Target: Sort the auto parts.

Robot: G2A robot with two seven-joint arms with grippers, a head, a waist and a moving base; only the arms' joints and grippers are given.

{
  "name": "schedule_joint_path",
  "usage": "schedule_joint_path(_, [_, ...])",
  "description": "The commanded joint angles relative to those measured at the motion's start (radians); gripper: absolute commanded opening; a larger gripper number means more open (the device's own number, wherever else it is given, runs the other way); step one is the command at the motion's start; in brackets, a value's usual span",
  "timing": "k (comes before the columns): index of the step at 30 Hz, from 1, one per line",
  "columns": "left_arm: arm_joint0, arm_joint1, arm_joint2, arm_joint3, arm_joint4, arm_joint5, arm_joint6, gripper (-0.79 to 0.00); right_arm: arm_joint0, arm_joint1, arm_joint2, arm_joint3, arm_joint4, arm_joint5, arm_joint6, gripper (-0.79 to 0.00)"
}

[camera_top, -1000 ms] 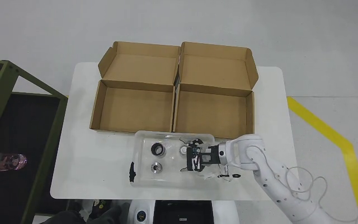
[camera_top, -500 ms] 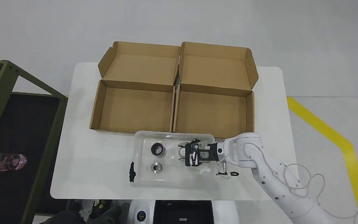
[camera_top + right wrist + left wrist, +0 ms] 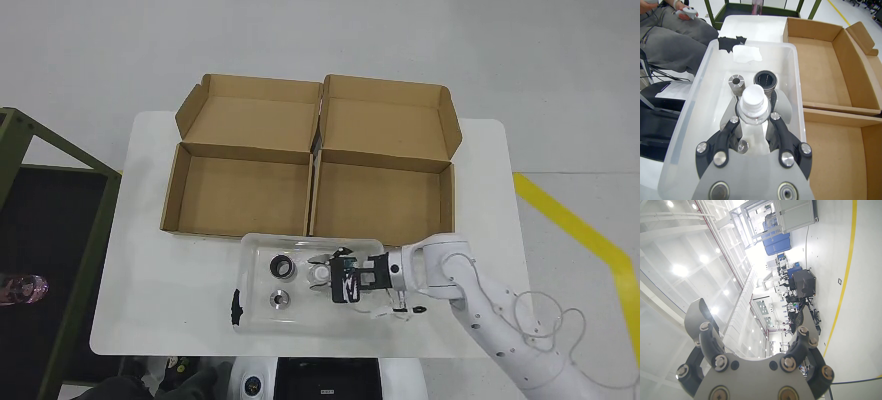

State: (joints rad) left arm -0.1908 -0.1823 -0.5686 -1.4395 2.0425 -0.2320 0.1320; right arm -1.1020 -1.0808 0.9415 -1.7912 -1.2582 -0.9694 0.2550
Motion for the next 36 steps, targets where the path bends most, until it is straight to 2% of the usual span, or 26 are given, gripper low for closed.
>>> schedule_joint_path(1, [0.0, 0.0, 0.0, 0.0, 0.0, 0.0, 0.0, 0.0, -0.003, 0.002, 0.01, -0.015, 0.005, 0.002, -0.011, -0.785])
schedule_joint_path(17, [0.0, 0.0, 0.0, 0.0, 0.0, 0.0, 0.0, 0.0, 0.027, 0.011, 0.094, -0.128, 0.02, 0.01, -0.133, -0.785])
schedule_joint_path(27, [0.0, 0.0, 0.0, 0.0, 0.0, 0.0, 0.0, 0.0, 0.063, 0.01, 0.14, -0.108, 0.013, 0.041, -0.209, -0.785])
schedule_joint_path(36, [0.0, 0.0, 0.0, 0.0, 0.0, 0.0, 0.0, 0.0, 0.093, 0.007, 0.167, -0.016, 0.019, 0.094, -0.255, -0.785])
